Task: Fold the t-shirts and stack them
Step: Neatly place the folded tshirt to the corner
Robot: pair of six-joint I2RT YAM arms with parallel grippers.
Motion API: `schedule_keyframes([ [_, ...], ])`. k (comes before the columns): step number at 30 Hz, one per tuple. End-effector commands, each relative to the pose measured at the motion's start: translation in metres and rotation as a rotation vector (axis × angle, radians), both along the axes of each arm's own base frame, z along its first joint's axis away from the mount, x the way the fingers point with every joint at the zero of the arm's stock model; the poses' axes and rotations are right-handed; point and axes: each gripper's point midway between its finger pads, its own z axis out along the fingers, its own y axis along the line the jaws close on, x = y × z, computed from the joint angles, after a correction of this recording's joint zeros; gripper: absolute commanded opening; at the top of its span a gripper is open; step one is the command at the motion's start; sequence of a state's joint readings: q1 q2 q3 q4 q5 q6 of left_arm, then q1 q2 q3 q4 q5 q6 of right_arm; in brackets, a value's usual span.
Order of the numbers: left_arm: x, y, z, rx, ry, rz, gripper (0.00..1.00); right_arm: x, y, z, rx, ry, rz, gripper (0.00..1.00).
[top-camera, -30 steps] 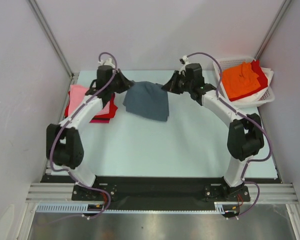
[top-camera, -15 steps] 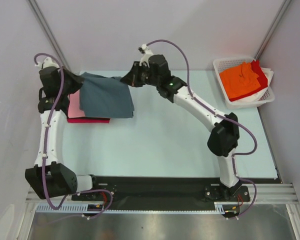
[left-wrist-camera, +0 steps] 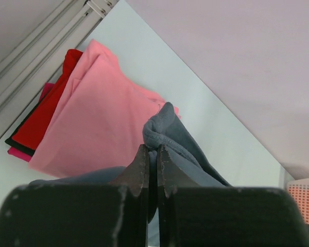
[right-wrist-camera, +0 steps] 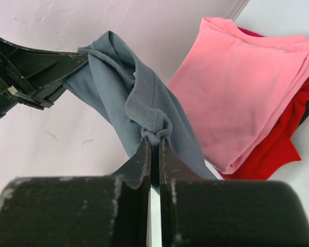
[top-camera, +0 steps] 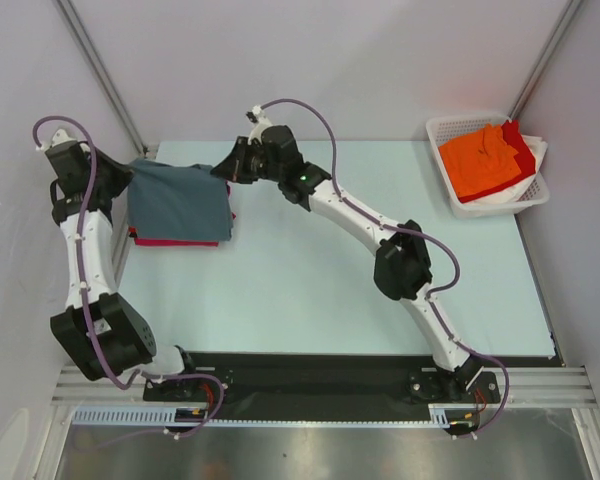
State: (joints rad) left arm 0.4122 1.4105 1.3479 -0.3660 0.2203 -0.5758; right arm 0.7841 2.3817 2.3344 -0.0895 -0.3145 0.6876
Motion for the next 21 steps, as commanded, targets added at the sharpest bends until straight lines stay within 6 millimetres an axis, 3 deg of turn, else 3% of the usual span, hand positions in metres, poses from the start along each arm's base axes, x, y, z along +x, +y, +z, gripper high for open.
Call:
schedule_keyframes([
  [1, 0.011, 0.014, 0.037, 0.033, -0.097, 0.02, 0.0, 0.006, 0.006, 0.052, 0.168, -0.07, -0.009, 0.0],
  [6, 0.017, 0.025, 0.038, 0.047, -0.101, 0.047, 0.0, 0.008, 0.018, 0.048, 0.21, -0.085, -0.013, 0.0],
  [11, 0.039, 0.037, 0.015, -0.003, -0.072, 0.031, 0.0, 0.02, 0.024, 0.044, 0.233, -0.101, -0.05, 0.0],
  [21, 0.085, 0.063, 0.005, -0.022, -0.113, 0.054, 0.0, 0.048, 0.031, 0.02, 0.313, -0.074, -0.144, 0.0],
])
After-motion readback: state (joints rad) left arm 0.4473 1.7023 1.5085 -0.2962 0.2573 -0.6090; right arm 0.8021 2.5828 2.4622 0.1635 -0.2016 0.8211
